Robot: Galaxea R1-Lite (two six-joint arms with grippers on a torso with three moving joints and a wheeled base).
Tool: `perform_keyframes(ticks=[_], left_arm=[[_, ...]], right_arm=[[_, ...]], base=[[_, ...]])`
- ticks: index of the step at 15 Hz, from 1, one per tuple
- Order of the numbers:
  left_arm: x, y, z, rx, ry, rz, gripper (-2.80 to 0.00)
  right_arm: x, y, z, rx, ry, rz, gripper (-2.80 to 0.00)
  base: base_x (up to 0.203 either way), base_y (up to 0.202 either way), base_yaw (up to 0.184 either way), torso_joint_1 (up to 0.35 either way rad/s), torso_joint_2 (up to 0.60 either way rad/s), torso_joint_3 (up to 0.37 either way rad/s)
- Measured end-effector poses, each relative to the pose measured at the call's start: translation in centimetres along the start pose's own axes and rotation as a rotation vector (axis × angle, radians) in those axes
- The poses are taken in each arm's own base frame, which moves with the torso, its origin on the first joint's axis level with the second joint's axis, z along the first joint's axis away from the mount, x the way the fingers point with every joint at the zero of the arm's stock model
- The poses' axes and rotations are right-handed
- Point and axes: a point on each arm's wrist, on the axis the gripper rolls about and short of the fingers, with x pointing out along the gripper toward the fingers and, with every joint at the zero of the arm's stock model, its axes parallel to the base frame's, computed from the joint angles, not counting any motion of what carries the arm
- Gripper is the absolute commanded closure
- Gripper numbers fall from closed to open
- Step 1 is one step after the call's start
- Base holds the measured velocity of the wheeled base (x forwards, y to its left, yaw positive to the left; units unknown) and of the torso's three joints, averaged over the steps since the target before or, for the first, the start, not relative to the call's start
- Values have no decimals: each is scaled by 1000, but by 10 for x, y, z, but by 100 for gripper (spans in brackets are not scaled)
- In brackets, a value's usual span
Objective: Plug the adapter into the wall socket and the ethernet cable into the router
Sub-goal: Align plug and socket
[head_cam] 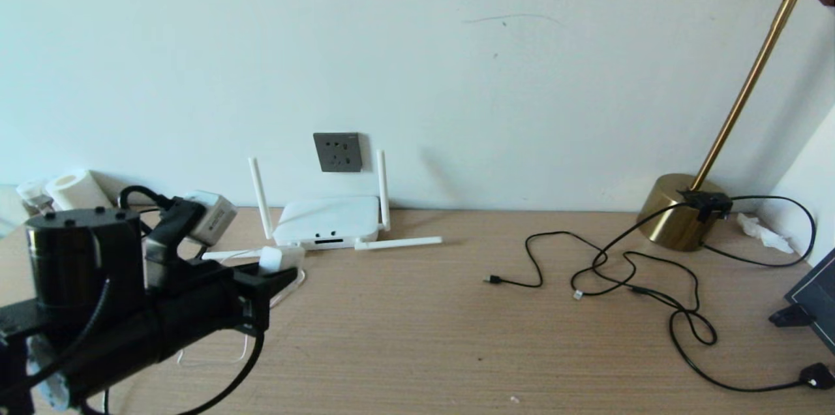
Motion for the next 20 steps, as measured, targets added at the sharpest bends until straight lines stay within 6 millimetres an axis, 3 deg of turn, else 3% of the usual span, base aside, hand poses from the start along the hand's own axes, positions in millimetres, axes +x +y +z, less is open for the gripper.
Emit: perform_keyframes(ticks=[5,14,20], left_arm=[[49,1,6,-3,-176,74,0],[141,9,-11,-60,-375,221,0],[168,9,-9,-63,-450,225,0]], right_arm=[[0,0,0,0,0,0,0],[0,0,0,0,0,0,0],[0,0,0,0,0,0,0]], base=[[0,0,0,0,0,0],[0,0,0,0,0,0],[0,0,0,0,0,0]])
